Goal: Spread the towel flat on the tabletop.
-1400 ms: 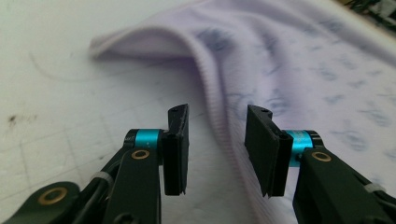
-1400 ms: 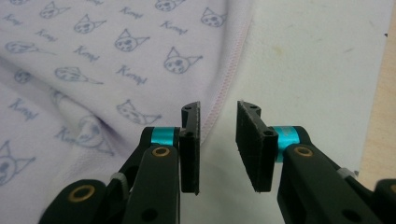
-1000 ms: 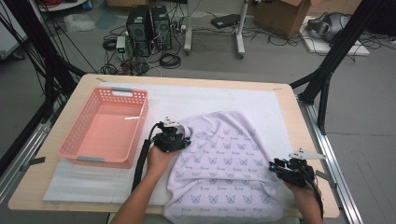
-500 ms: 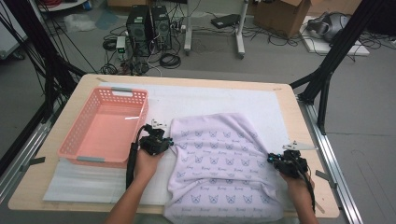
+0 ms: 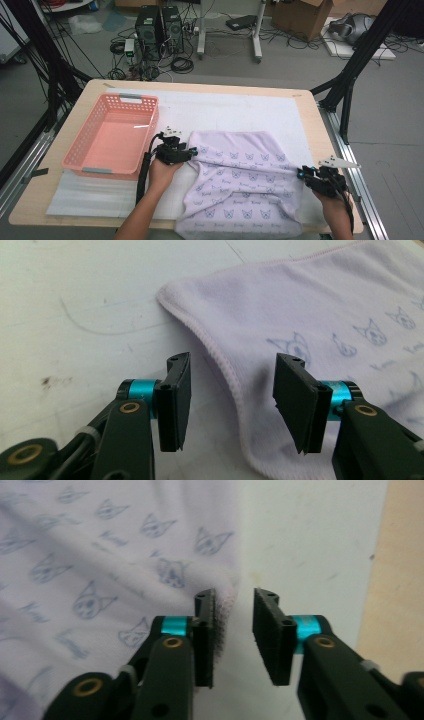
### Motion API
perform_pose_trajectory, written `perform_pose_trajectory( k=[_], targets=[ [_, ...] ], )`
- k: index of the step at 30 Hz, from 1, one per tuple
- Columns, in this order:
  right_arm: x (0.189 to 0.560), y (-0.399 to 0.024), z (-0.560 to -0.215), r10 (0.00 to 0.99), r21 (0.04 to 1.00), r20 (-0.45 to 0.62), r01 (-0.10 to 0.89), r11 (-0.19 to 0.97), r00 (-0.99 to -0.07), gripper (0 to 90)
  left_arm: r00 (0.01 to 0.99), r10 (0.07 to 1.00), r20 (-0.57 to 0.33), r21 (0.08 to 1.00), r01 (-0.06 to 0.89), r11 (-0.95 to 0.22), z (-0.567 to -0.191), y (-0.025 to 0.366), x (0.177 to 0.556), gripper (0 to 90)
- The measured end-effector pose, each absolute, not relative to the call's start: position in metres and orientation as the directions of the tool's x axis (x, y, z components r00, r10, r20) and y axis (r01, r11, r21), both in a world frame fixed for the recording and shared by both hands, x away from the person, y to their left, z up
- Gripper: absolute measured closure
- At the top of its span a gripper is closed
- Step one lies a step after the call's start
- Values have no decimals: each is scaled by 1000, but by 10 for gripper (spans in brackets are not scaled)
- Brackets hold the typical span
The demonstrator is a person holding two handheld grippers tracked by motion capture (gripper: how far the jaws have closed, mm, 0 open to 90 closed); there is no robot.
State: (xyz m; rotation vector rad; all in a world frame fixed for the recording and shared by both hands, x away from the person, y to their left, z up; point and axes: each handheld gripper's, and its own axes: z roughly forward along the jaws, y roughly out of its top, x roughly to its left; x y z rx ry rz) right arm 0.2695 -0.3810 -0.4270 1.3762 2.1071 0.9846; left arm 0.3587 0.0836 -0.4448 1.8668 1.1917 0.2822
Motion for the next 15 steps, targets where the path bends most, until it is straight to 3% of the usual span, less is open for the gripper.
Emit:
perform_pose_trajectory(
  k=[4, 7, 13, 15],
  targets=[
    [301, -381, -430, 921, 766, 41, 604, 220, -388, 701, 534, 820, -206, 767, 608, -203, -449, 74, 361, 615],
    [316, -381, -428, 919, 768, 90, 614, 181, -383, 664, 543, 815, -205, 756, 616, -220, -449, 75, 360, 840],
    [323, -389, -409, 925, 818, 137, 568, 97, -356, 637, 550, 811, -199, 758, 611, -228, -449, 81, 352, 869],
    [332, -384, -409, 928, 789, 113, 600, 132, -354, 664, 550, 811, -200, 760, 610, -226, -449, 81, 350, 869]
  ],
)
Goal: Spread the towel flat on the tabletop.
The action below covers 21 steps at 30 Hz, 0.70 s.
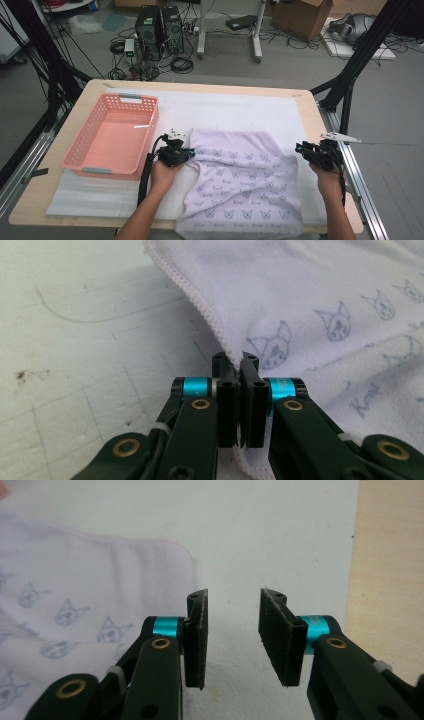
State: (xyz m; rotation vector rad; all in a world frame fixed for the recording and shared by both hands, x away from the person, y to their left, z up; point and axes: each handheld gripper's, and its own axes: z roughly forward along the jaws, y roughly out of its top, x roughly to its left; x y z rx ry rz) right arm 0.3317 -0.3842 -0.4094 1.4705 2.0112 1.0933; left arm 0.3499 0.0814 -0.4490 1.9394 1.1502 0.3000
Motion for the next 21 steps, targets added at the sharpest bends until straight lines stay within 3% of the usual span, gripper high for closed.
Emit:
perform_pose_trajectory(
  k=[8, 13, 18, 21],
  targets=[
    [365, -355, -441, 928, 710, 68, 672, 213, -365, 731, 564, 807, -177, 755, 603, -256, -447, 81, 348, 867],
    [368, -338, -442, 901, 713, 79, 656, 248, -427, 709, 567, 805, -174, 758, 600, -258, -448, 81, 348, 866],
    [368, -319, -444, 868, 723, 120, 642, 256, -482, 605, 566, 806, -174, 758, 599, -257, -448, 81, 348, 863],
    [368, -311, -444, 871, 725, 104, 636, 264, -480, 648, 566, 806, -174, 759, 599, -257, -448, 81, 348, 861]
  ],
)
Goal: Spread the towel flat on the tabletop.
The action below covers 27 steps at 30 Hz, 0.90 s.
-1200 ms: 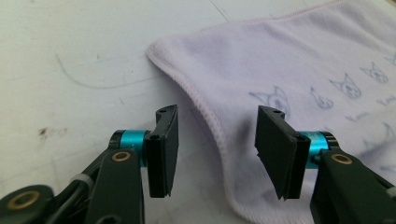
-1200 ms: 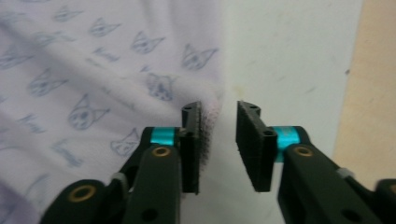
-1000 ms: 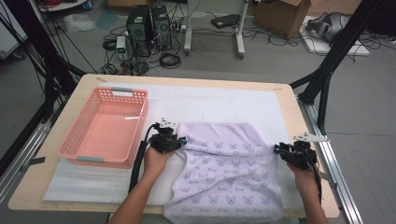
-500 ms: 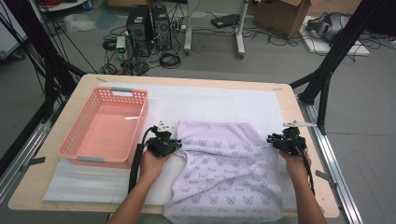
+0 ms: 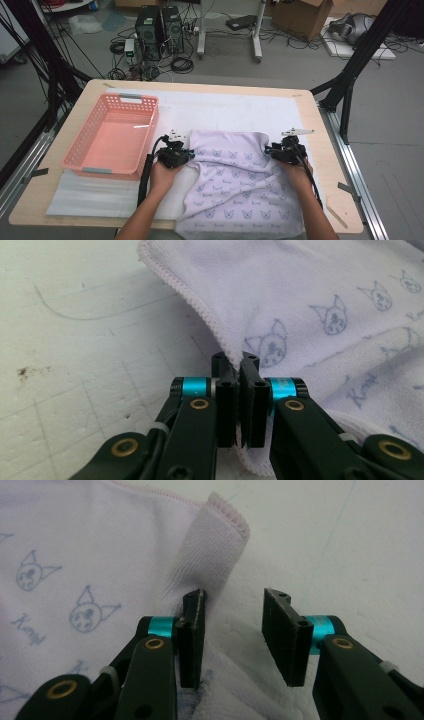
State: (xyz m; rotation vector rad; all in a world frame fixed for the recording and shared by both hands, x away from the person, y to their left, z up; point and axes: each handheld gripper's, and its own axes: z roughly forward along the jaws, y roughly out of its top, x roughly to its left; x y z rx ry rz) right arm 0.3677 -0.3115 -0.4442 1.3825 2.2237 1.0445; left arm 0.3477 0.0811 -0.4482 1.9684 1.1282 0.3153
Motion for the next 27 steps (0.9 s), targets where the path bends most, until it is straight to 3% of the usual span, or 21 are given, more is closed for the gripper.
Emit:
perform_pose_trajectory(
  k=[2, 6, 10, 13, 17, 21, 23, 27],
  targets=[
    [368, -311, -446, 862, 717, 139, 651, 252, -487, 829, 566, 806, -176, 760, 599, -255, -448, 81, 348, 860],
    [367, -314, -444, 852, 718, 173, 656, 234, -494, 888, 563, 807, -179, 760, 600, -250, -448, 81, 348, 859],
    [362, -326, -430, 874, 766, 155, 615, 188, -460, 891, 564, 808, -171, 758, 599, -257, -448, 81, 347, 858],
    [357, -335, -419, 913, 797, 63, 571, 198, -404, 893, 570, 805, -162, 758, 595, -268, -447, 82, 347, 857],
    [357, -332, -415, 934, 765, -93, 576, 289, -346, 891, 562, 810, -166, 760, 597, -258, -447, 81, 347, 849],
    [364, -314, -425, 907, 733, -64, 597, 325, -416, 866, 554, 816, -165, 761, 598, -252, -446, 82, 346, 812],
    [367, -302, -432, 881, 722, -14, 604, 336, -473, 763, 552, 818, -164, 764, 595, -249, -446, 83, 347, 806],
    [365, -287, -435, 815, 718, 11, 572, 397, -579, 716, 547, 820, -169, 769, 594, -237, -445, 84, 346, 774]
  ],
)
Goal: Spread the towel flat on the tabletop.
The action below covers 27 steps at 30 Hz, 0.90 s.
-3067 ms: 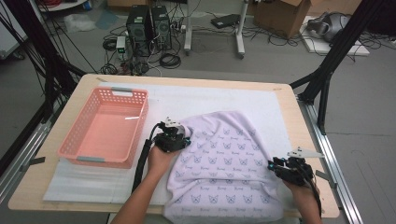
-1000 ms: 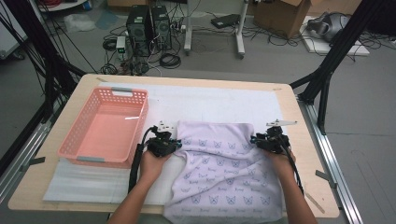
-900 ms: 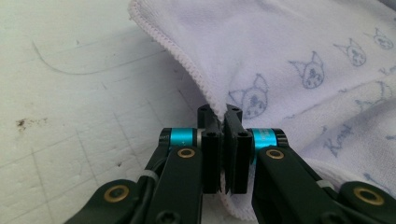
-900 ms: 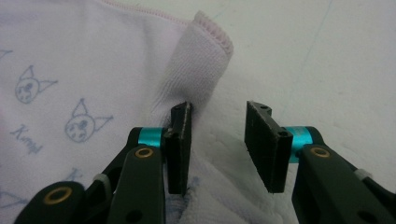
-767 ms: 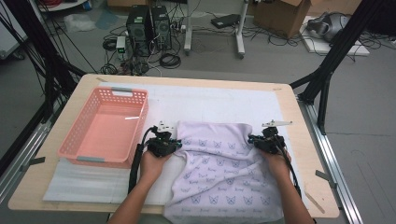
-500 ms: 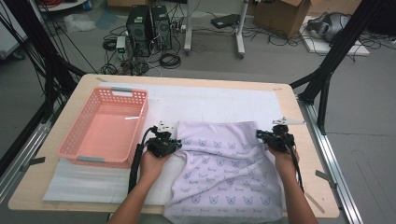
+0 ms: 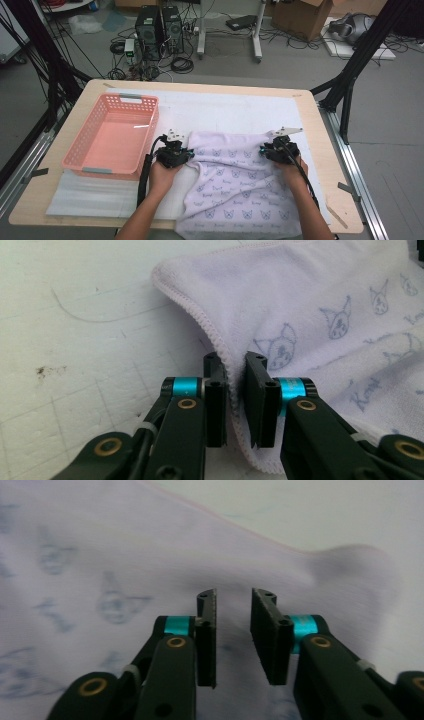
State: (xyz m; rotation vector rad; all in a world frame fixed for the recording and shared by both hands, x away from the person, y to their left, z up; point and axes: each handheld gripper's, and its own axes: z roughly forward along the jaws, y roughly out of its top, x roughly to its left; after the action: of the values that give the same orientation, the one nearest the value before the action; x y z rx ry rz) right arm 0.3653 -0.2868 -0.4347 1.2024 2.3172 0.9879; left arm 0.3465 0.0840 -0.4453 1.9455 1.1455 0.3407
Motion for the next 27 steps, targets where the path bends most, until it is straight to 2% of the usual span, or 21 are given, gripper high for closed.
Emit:
perform_pose_trajectory(
  k=[4, 7, 9, 11, 14, 16, 18, 20, 23, 27],
  targets=[
    [363, -311, -419, 867, 796, 22, 533, 286, -497, 738, 530, 823, -204, 778, 598, -193, -446, 85, 348, 634],
    [365, -338, -415, 927, 790, 38, 579, 200, -372, 803, 522, 829, -203, 791, 587, -175, -447, 85, 351, 511],
    [368, -348, -420, 951, 756, 24, 629, 184, -307, 833, 528, 821, -218, 791, 588, -168, -449, 85, 353, 492],
    [372, -353, -427, 956, 734, 35, 657, 173, -290, 826, 528, 820, -219, 784, 596, -175, -451, 83, 354, 494],
    [379, -347, -435, 941, 729, 88, 665, 163, -327, 719, 532, 822, -204, 786, 590, -187, -452, 84, 354, 540],
    [384, -340, -440, 932, 726, 141, 675, 131, -333, 646, 540, 822, -182, 788, 580, -207, -452, 84, 353, 658],
    [387, -330, -445, 923, 719, 154, 681, 139, -352, 612, 544, 822, -167, 782, 581, -225, -451, 85, 353, 795],
    [386, -318, -446, 929, 732, 82, 654, 189, -360, 633, 535, 825, -179, 777, 591, -215, -451, 86, 352, 845],
    [386, -310, -446, 915, 729, 84, 650, 214, -395, 851, 534, 830, -161, 775, 589, -229, -450, 85, 351, 854],
    [385, -313, -441, 905, 711, 53, 653, 262, -421, 880, 536, 830, -153, 771, 590, -239, -448, 87, 350, 854]
  ],
)
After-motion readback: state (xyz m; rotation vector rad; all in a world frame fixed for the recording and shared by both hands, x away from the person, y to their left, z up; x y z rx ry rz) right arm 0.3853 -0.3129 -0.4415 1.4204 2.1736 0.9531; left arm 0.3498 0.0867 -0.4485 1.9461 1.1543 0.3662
